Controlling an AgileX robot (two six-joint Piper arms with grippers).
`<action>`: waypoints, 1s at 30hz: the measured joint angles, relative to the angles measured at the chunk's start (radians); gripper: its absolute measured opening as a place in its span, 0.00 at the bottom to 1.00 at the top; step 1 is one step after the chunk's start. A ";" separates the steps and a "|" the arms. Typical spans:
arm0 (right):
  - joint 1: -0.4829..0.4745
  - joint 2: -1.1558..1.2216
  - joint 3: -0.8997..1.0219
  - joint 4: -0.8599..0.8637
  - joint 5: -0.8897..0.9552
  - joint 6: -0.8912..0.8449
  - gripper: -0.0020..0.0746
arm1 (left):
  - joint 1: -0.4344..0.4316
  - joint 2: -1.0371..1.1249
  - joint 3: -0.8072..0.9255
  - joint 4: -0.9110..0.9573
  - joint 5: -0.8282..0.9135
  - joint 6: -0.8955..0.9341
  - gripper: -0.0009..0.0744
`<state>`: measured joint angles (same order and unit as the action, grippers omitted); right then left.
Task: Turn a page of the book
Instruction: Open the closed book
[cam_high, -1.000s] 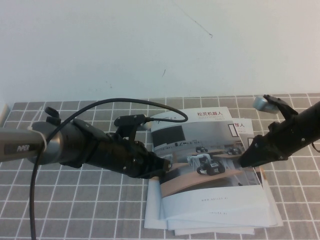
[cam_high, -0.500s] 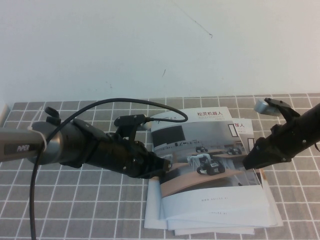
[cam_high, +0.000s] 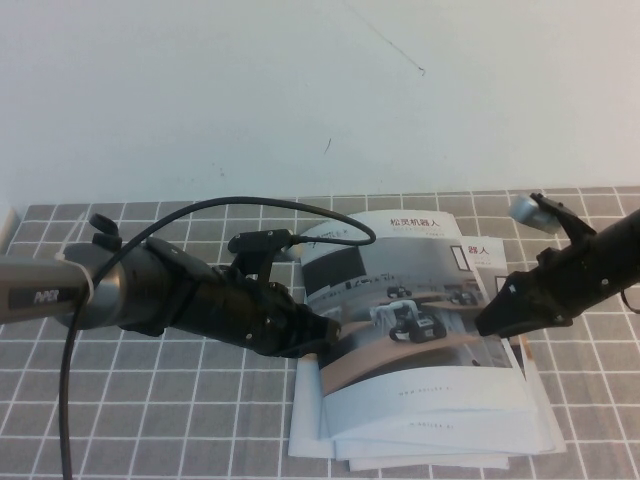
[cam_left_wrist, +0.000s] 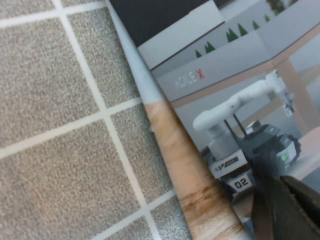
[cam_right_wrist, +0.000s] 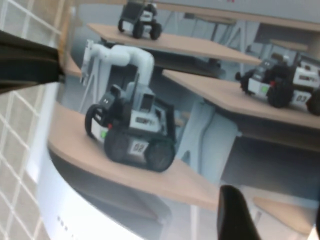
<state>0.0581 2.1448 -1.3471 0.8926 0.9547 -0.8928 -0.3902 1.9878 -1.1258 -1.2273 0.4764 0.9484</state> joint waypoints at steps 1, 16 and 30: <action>0.000 0.001 0.000 0.013 0.003 -0.004 0.47 | 0.000 0.000 0.000 0.000 0.000 0.000 0.01; 0.000 0.006 0.000 0.191 0.093 -0.100 0.47 | 0.000 0.000 0.000 0.000 0.000 0.000 0.01; 0.000 0.006 0.000 0.373 0.198 -0.187 0.47 | 0.000 0.000 0.000 0.000 0.002 0.011 0.01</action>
<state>0.0581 2.1506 -1.3471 1.2654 1.1528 -1.0797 -0.3902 1.9878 -1.1258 -1.2273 0.4787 0.9592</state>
